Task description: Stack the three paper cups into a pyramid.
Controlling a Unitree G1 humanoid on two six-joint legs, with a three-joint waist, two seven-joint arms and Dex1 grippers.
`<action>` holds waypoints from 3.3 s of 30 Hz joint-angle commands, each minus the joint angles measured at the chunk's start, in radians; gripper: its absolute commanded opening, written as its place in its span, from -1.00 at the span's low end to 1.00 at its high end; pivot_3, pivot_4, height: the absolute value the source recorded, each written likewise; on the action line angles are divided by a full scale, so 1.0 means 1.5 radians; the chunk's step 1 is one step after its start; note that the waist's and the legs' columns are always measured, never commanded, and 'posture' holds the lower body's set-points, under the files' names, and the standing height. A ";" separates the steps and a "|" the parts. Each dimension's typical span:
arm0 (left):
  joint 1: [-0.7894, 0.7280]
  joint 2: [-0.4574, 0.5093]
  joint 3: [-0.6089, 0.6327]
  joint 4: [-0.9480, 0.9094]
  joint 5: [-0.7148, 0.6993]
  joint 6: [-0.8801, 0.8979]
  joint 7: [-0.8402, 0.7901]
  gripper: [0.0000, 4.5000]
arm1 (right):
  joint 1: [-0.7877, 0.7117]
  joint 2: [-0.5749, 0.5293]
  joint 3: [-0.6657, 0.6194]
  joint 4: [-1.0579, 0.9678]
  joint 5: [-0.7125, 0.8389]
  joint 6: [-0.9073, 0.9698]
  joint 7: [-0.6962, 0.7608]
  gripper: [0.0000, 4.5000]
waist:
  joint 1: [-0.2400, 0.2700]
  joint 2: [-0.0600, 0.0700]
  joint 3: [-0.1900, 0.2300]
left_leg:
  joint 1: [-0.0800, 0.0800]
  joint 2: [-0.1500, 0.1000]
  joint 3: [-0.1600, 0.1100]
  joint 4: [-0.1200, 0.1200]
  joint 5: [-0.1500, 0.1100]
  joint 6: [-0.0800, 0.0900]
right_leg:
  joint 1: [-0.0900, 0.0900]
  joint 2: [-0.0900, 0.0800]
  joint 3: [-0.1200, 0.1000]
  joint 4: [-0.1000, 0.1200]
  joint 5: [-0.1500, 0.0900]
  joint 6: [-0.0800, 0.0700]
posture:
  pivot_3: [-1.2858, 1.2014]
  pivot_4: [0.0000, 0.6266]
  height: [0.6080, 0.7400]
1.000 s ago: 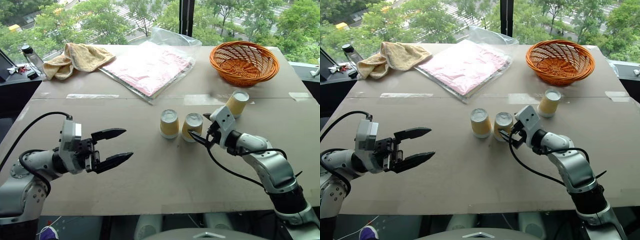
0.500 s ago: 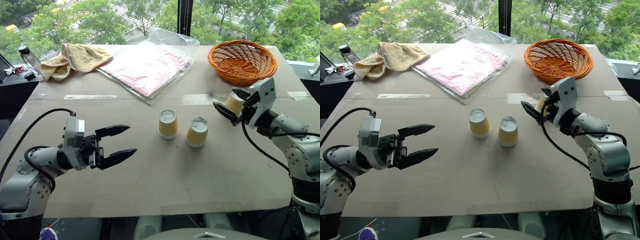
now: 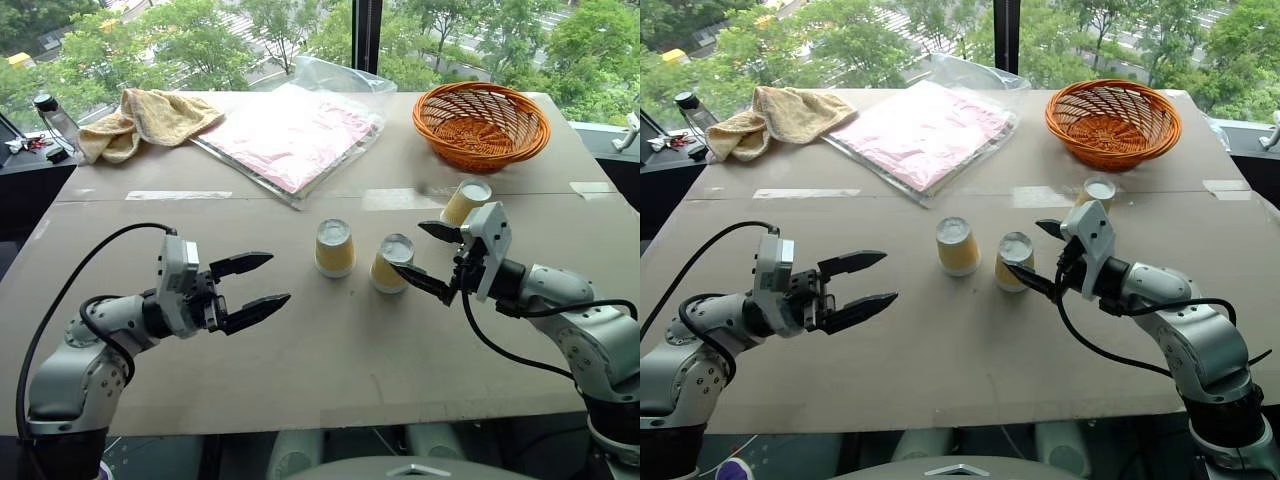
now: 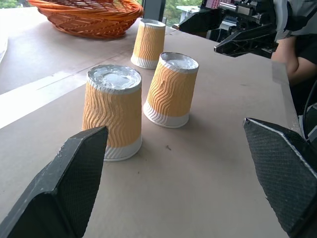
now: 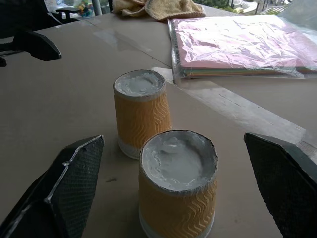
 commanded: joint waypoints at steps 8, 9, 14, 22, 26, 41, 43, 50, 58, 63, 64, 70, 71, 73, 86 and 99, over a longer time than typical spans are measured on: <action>-0.011 0.010 0.003 -0.011 -0.003 -0.007 -0.010 1.00 | -0.011 0.024 0.047 0.057 -0.091 -0.060 -0.030 0.99 | -0.001 0.000 0.000 | 0.000 0.000 0.000 0.000 0.000 0.000 | 0.000 0.000 0.000 0.000 0.000 0.000 | 0.03 -0.52 1.00; -0.011 0.010 0.003 -0.011 -0.003 -0.007 -0.010 1.00 | -0.011 0.027 0.048 0.062 -0.093 -0.063 -0.029 0.99 | -0.001 0.000 0.000 | 0.000 0.000 0.000 0.000 0.000 0.000 | 0.000 0.000 0.000 0.000 0.000 0.000 | 0.03 -0.52 1.00; -0.005 0.010 0.007 -0.015 -0.005 -0.007 -0.012 1.00 | -0.012 0.042 0.048 0.076 -0.093 -0.069 -0.020 0.75 | -0.001 0.000 0.000 | 0.000 0.000 0.000 0.000 0.000 0.000 | 0.000 0.000 0.000 0.000 0.000 0.000 | 0.03 -0.52 1.00; 0.004 0.010 0.013 -0.018 -0.006 -0.008 -0.012 1.00 | -0.025 0.059 0.055 0.084 -0.091 -0.073 -0.005 -0.04 | -0.002 0.000 0.000 | 0.000 0.000 0.000 0.000 0.000 0.000 | 0.000 0.000 0.000 0.000 0.000 0.000 | 0.03 -0.52 1.00; 0.009 0.010 0.016 -0.016 -0.006 -0.010 -0.012 1.00 | -0.040 0.072 0.072 0.090 -0.094 -0.074 0.001 -0.04 | -0.002 0.000 0.000 | 0.000 0.000 0.000 0.000 0.000 0.000 | 0.000 0.000 0.000 0.000 0.000 0.000 | 0.03 -0.52 1.00; 0.027 0.009 0.024 -0.029 -0.012 -0.013 -0.017 1.00 | -0.074 0.072 0.097 0.111 -0.146 -0.099 0.008 0.97 | -0.002 0.000 0.000 | 0.000 0.000 0.000 0.000 0.000 0.000 | 0.000 0.000 0.000 0.000 0.000 0.000 | 0.03 -0.52 1.00; 0.029 0.008 0.024 -0.030 -0.013 -0.013 -0.017 1.00 | -0.069 0.056 0.068 0.073 -0.118 -0.077 0.016 0.97 | -0.002 0.001 0.001 | 0.000 0.000 0.000 0.000 0.000 0.000 | 0.000 0.000 0.000 0.000 0.000 0.001 | 0.03 -0.52 1.00; 0.025 0.001 0.016 -0.030 -0.012 -0.014 -0.015 1.00 | -0.119 0.065 -0.111 0.017 0.085 0.028 -0.008 0.97 | -0.003 0.000 0.001 | 0.000 0.000 0.000 0.000 0.000 0.000 | 0.000 0.000 0.000 0.000 0.000 0.001 | 0.03 -0.52 1.00; 0.009 -0.004 0.005 -0.026 -0.011 -0.012 -0.015 1.00 | -0.191 0.017 -0.090 0.263 -0.130 -0.091 -0.113 0.97 | -0.001 0.000 0.000 | 0.000 0.000 0.000 0.000 0.000 0.000 | 0.000 0.000 0.000 0.000 0.000 0.000 | 0.03 -0.52 1.00; 0.013 -0.004 0.006 -0.031 -0.012 -0.012 -0.014 1.00 | -0.225 0.030 -0.089 0.395 -0.188 -0.137 -0.151 0.97 | -0.007 0.001 0.001 | -0.001 0.000 0.001 -0.001 0.000 0.000 | -0.001 0.000 0.001 0.000 0.001 0.002 | 0.03 -0.52 1.00; 0.015 -0.004 0.007 -0.033 -0.013 -0.012 -0.013 1.00 | -0.232 0.037 -0.096 0.419 -0.191 -0.141 -0.161 0.97 | -0.007 0.001 0.001 | -0.001 0.000 0.001 -0.001 0.000 0.000 | -0.001 0.000 0.001 0.000 0.001 0.002 | 0.03 -0.52 1.00; 0.021 -0.005 0.012 -0.040 -0.015 -0.013 -0.011 1.00 | -0.245 0.061 -0.113 0.484 -0.176 -0.151 -0.149 0.97 | -0.004 0.001 0.001 | -0.001 0.000 0.001 -0.001 0.000 0.000 | -0.001 0.000 0.001 0.000 0.001 0.002 | 0.03 -0.52 1.00; 0.022 -0.005 0.012 -0.041 -0.016 -0.014 -0.011 1.00 | -0.245 0.064 -0.116 0.489 -0.174 -0.151 -0.147 0.87 | -0.005 0.001 0.001 | -0.001 0.000 0.001 -0.001 0.000 0.000 | -0.001 0.000 0.001 0.000 0.001 0.002 | 0.03 -0.52 1.00; 0.022 -0.006 0.013 -0.044 -0.018 -0.014 -0.011 1.00 | -0.243 0.067 -0.121 0.494 -0.166 -0.149 -0.142 0.64 | -0.005 0.001 0.001 | -0.001 0.000 0.001 -0.001 0.000 0.000 | -0.001 0.000 0.001 0.000 0.001 0.002 | 0.03 -0.52 1.00; 0.030 -0.079 0.086 -0.002 -0.071 -0.095 -0.036 1.00 | -0.244 0.035 -0.085 0.183 -0.017 -0.028 -0.004 -0.03 | -0.007 0.004 0.002 | -0.001 0.000 0.000 -0.001 0.000 0.000 | -0.001 0.000 0.001 0.000 0.001 0.002 | 0.03 -0.52 1.00; 0.089 -0.035 0.146 0.077 -0.128 -0.045 -0.150 1.00 | -0.348 0.071 0.044 0.067 0.043 0.173 -0.038 -0.03 | -0.003 0.003 0.002 | -0.001 0.000 0.000 -0.001 0.000 0.000 | -0.001 0.000 0.000 0.000 0.000 0.000 | 0.03 -0.52 1.00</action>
